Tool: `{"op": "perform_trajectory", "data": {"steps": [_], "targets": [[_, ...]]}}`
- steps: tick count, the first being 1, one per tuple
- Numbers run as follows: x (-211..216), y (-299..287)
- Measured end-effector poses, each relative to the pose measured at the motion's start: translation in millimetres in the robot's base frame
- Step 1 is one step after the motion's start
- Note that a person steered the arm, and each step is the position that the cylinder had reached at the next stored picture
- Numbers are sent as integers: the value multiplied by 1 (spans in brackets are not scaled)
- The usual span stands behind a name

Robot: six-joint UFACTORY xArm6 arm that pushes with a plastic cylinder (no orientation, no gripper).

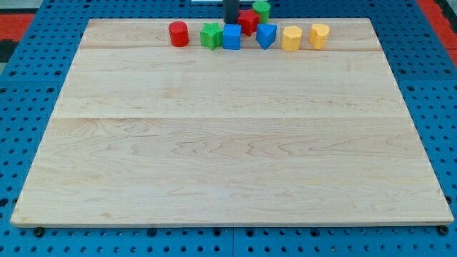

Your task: Move the red circle to the green star

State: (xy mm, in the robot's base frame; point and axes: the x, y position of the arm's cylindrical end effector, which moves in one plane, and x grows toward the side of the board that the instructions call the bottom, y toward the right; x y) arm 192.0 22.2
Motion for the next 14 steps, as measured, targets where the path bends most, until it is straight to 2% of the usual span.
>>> {"op": "perform_trajectory", "data": {"steps": [3, 8, 11, 13, 14], "targets": [[7, 108], [2, -21], [10, -183], [71, -130], [87, -113]]}}
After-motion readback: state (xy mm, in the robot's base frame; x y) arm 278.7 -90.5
